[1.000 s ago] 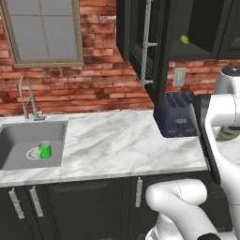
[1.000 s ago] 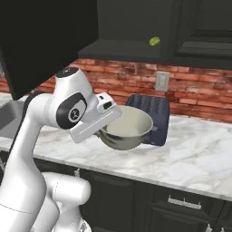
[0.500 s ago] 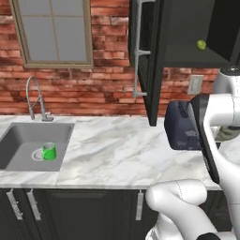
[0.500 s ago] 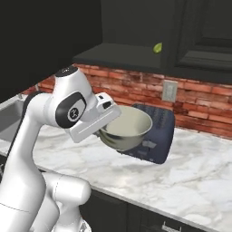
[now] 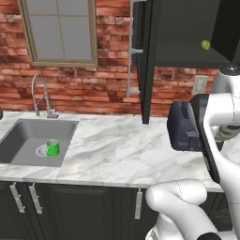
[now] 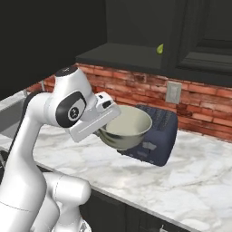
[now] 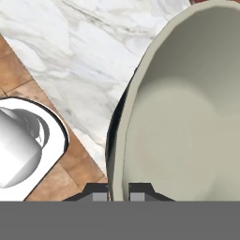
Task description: Pick the mug and place it in the sink. Pick the bowl and place it in the open cabinet and then close the cabinet.
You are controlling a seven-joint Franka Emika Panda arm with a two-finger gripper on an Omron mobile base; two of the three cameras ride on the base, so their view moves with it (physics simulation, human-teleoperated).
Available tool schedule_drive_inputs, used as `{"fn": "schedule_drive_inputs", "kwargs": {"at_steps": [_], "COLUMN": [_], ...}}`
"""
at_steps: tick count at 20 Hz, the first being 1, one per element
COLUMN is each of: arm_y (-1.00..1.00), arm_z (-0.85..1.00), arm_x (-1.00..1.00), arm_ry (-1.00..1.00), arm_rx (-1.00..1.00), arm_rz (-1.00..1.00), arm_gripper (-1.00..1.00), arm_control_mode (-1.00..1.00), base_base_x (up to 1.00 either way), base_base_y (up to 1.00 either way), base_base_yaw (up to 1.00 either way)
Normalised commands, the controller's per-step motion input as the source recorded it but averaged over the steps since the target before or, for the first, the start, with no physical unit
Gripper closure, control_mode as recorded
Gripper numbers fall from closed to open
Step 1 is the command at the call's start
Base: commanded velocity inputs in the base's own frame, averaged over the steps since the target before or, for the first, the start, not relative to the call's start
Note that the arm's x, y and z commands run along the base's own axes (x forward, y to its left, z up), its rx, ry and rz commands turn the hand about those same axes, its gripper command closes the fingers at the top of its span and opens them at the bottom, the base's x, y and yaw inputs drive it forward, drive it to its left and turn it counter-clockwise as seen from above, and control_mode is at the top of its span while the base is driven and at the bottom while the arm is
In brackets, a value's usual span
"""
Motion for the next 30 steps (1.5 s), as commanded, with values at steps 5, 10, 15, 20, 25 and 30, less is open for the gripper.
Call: {"fn": "schedule_drive_inputs", "kwargs": {"at_steps": [5, 10, 15, 20, 25, 30], "arm_y": [0.0, 0.0, 0.0, 0.0, 0.12, 0.01], "arm_z": [0.0, 0.0, 0.0, 0.21, 0.59, 0.55], "arm_x": [0.0, 0.0, 0.0, 0.09, 0.07, 0.0], "arm_ry": [0.0, 0.0, 0.0, -0.01, -0.17, -0.26], "arm_rx": [0.0, 0.0, 0.0, -0.06, -0.22, -0.09], "arm_rz": [0.0, 0.0, 0.0, 0.09, 0.22, 0.22], "arm_gripper": [1.0, 1.0, 1.0, 1.0, 1.0, 1.0], "arm_control_mode": [1.0, 1.0, -1.0, -1.0, -1.0, -1.0], "base_base_x": [0.24, 0.0, 0.0, 0.0, 0.0, 0.0], "base_base_y": [-0.37, 0.0, 0.0, 0.0, 0.0, 0.0], "base_base_yaw": [0.06, 0.0, 0.0, 0.0, 0.0, 0.0]}}
